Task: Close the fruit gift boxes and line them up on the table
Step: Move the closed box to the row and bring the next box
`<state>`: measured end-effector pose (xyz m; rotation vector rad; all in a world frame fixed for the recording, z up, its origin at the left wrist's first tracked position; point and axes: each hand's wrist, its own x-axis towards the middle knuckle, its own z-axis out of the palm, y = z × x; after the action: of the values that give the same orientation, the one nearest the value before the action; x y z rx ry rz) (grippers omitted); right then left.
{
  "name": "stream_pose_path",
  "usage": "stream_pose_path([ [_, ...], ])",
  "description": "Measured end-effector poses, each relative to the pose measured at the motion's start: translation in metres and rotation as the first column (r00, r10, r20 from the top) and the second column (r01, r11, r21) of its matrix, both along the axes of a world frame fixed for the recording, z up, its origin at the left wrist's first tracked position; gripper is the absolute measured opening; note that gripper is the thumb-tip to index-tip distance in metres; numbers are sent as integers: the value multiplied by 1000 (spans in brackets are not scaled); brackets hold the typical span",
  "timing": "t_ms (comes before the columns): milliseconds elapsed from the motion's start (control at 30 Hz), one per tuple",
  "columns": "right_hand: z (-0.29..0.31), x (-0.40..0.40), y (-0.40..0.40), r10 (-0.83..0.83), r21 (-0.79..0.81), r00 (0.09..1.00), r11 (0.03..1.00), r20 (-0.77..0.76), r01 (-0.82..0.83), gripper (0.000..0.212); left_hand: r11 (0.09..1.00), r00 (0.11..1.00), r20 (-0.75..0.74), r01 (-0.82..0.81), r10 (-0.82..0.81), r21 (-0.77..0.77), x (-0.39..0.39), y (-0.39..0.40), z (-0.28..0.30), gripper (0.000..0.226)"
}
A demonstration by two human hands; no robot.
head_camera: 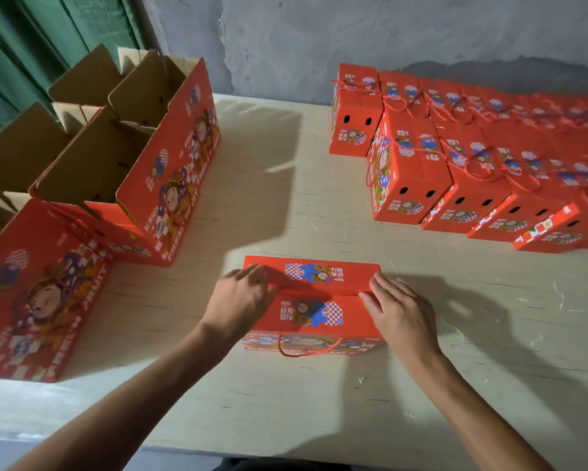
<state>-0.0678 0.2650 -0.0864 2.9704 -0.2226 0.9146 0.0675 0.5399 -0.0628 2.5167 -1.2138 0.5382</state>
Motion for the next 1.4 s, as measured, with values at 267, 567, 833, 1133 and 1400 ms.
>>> stream_pose_path([
  [267,26,11,38,-241,-35,918,970,-315,242,44,991,999,-1,-42,42,127,-11,-9,-1,65],
  [567,29,22,43,-231,-98,896,973,-378,209,57,989,998,54,-43,36,138,-8,-11,-15,67],
  [833,18,10,41,-221,-201,909,967,-354,157,39,1000,1000,3,10,-10,6,-14,11,-32,26],
  [1133,12,-9,-19,164,131,970,981,-182,-141,45,971,922,-346,102,-174,-215,15,38,-20,30],
  [1400,9,-11,-31,241,208,956,956,-168,-205,39,965,869,-477,1,-132,-264,20,58,-24,35],
])
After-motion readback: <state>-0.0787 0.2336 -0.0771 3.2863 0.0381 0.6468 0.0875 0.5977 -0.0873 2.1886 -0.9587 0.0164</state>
